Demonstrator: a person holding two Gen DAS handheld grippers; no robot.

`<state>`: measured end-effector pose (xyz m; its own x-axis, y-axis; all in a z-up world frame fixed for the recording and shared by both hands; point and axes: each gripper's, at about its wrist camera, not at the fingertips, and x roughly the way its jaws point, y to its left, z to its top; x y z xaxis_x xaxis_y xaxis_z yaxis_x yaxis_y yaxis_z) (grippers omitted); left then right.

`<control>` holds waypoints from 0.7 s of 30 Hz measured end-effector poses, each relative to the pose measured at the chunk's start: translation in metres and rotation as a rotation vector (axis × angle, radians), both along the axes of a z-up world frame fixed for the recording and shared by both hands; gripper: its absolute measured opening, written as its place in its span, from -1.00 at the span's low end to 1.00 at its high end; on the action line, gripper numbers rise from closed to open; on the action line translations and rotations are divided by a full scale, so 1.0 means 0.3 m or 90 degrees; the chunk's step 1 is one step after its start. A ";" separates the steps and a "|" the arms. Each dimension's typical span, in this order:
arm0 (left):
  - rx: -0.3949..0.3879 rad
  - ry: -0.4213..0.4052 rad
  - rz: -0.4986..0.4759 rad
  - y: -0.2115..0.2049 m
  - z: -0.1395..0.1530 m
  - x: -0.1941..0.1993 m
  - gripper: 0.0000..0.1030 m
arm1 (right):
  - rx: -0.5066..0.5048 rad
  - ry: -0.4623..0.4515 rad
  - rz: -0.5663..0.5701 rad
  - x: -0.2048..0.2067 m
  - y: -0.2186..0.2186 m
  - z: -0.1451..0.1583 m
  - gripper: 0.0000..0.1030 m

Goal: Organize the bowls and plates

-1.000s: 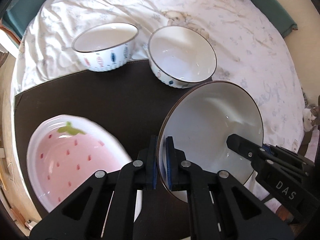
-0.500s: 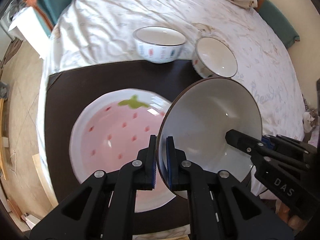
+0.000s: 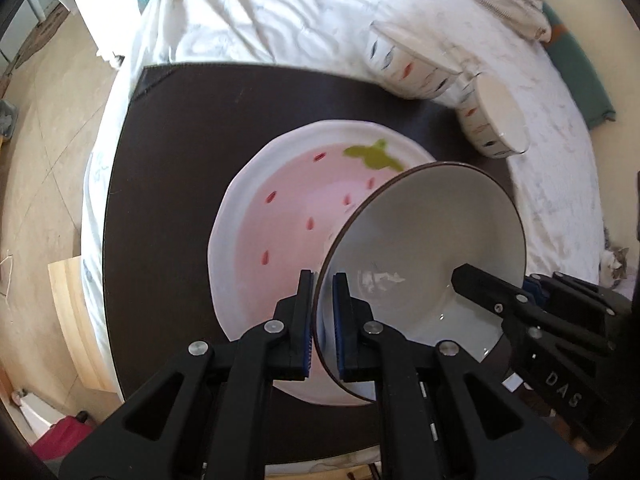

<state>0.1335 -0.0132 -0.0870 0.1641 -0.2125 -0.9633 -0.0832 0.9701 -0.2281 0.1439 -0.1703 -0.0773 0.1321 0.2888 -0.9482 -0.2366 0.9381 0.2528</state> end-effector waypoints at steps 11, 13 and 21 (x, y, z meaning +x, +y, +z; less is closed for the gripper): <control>0.005 0.025 0.016 0.034 -0.065 0.069 -0.88 | -0.015 0.050 -0.014 0.068 0.050 -0.090 -0.73; 0.013 0.020 0.011 0.027 -0.066 0.071 -0.88 | -0.014 0.064 -0.015 0.075 0.048 -0.103 -0.73; 0.013 0.013 0.017 0.016 -0.064 0.104 -0.87 | -0.002 0.091 -0.036 0.085 0.017 -0.141 -0.71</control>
<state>0.1647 -0.0084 -0.1064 0.1491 -0.1889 -0.9706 -0.1134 0.9718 -0.2066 0.1694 -0.1651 -0.1196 0.0115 0.2823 -0.9592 -0.1448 0.9497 0.2778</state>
